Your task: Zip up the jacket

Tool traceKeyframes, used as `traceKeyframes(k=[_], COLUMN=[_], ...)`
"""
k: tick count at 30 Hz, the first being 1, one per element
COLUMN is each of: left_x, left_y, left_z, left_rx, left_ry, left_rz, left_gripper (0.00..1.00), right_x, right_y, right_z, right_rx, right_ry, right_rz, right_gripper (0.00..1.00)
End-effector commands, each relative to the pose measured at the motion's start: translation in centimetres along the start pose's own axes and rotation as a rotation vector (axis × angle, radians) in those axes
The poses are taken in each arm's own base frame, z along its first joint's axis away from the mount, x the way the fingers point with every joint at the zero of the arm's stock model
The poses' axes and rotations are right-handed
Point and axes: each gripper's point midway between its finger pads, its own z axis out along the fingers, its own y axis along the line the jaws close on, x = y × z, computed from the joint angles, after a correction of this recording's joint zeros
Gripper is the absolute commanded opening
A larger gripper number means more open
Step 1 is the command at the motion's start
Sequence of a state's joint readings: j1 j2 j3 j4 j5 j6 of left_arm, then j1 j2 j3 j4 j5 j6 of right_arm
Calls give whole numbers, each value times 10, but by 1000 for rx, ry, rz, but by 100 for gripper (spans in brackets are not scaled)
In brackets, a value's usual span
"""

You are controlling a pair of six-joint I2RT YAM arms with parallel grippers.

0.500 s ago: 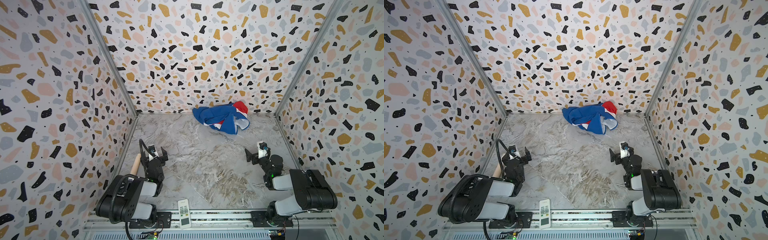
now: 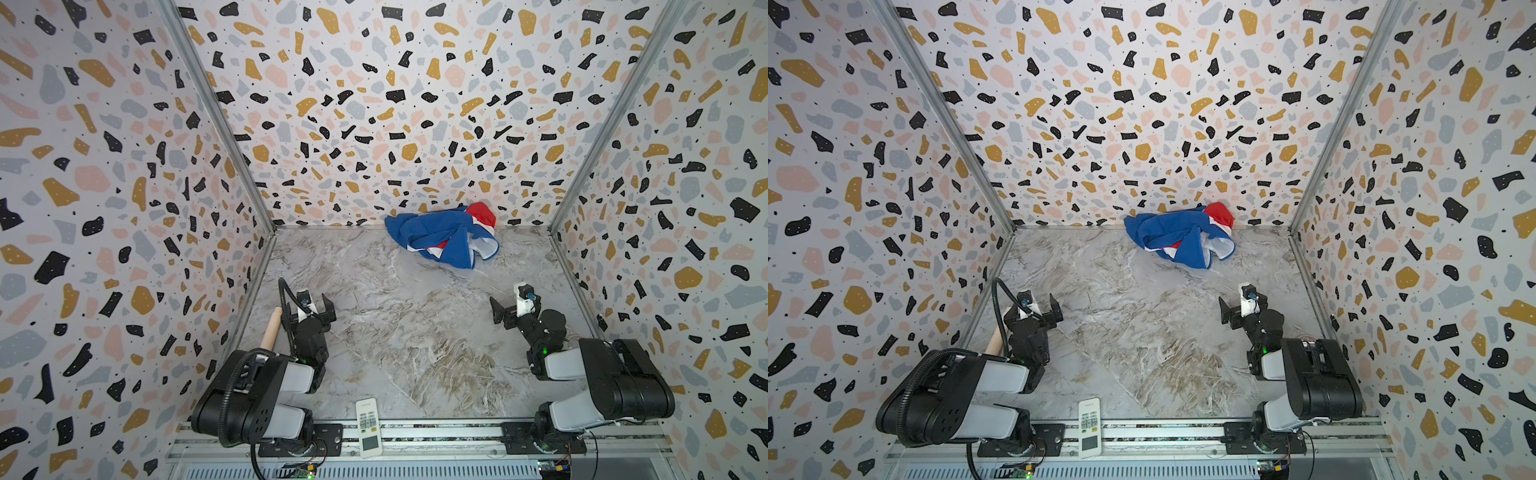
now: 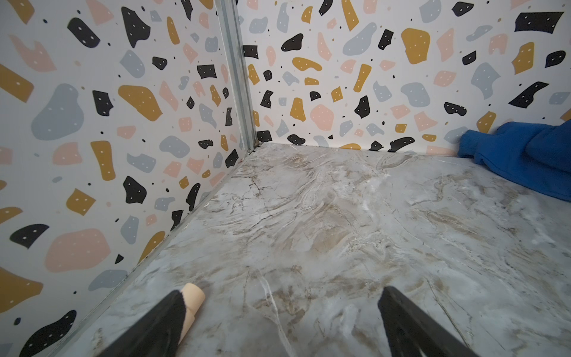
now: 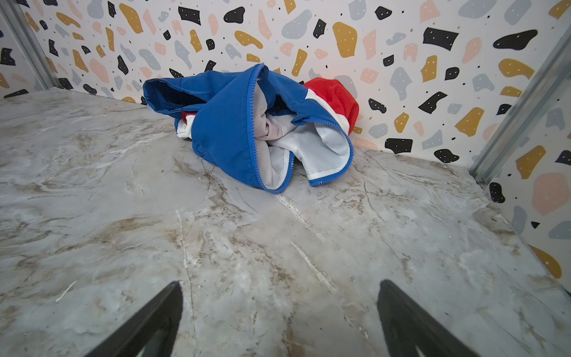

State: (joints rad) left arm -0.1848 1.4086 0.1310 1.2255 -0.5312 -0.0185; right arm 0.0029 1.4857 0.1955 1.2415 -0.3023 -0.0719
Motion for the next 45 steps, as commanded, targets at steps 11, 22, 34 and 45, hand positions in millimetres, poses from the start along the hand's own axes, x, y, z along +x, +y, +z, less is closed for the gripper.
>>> traceKeyframes(k=[11,22,34,45], left_x=[-12,-11,-11,-80], left_y=[0,2,2,29], left_z=[4,5,8,-10], left_rx=[10,3,8,-114], left_ry=[-31,-28,-22,-79], left_rz=[-17,-22,-29,-257], left_gripper=[100,100,100,100], right_x=[-4,-4,-4,-32], right_y=[-1,-2,-2,-125], right_z=[0,0,1,-67], right_rx=[2,5,7,732], right_ry=[-15,-17,-14,-94], right_rz=[1,0,2,611], right_gripper=[99,99,99,99])
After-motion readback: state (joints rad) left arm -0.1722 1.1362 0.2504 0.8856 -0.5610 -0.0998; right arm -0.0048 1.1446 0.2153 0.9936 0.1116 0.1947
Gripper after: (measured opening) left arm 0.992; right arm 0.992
